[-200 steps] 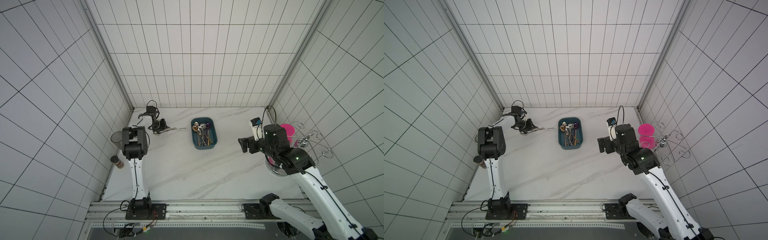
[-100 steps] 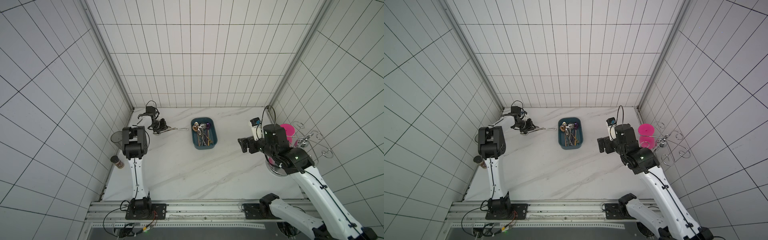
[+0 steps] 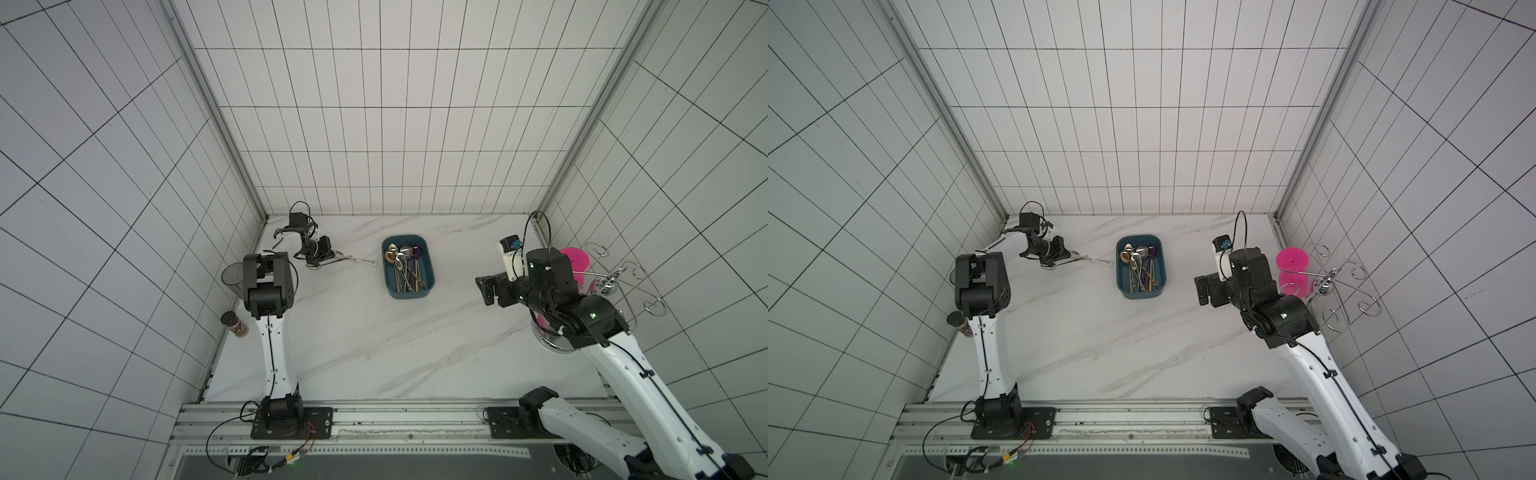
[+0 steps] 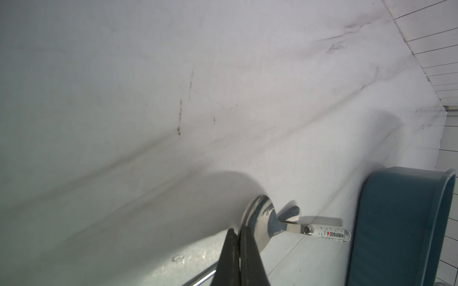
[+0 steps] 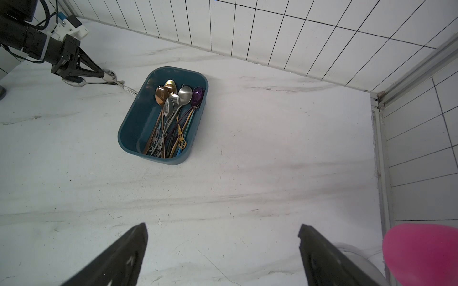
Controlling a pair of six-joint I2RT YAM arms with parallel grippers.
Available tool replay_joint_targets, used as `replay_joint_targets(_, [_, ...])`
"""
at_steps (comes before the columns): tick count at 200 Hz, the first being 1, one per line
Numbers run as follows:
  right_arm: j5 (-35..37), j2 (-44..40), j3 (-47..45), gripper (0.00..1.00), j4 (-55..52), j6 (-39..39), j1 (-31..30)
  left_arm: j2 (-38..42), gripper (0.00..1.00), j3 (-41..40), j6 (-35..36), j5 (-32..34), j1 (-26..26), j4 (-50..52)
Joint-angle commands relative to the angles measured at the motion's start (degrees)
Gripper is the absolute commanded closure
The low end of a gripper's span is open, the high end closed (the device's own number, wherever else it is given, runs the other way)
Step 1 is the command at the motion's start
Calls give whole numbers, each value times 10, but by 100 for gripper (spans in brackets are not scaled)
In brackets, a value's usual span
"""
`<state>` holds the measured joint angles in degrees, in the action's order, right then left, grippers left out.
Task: Put the spoon into the storage box
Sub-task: Pick up the spoon from the center of the board.
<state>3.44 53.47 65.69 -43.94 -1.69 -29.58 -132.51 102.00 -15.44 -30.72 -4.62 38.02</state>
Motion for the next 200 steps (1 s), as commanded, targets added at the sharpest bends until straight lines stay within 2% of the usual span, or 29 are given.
replay_joint_targets(1, [-2,-2,-7,1,-4,4,6,15,100,-13,-1,-3,-2,-9])
replay_joint_targets(44, [-36,6,-6,0,14,1,6,64,100,-50,-13,-35,-4,-36])
replay_joint_targets(93, [-121,89,43,9,40,2,-5,154,100,-148,-17,-41,-4,-81])
replay_joint_targets(169, [-166,277,162,10,52,25,-115,275,100,-263,9,-80,-5,-75])
replay_joint_targets(200, [-183,339,196,10,52,27,-146,324,100,-283,17,-106,0,-88])
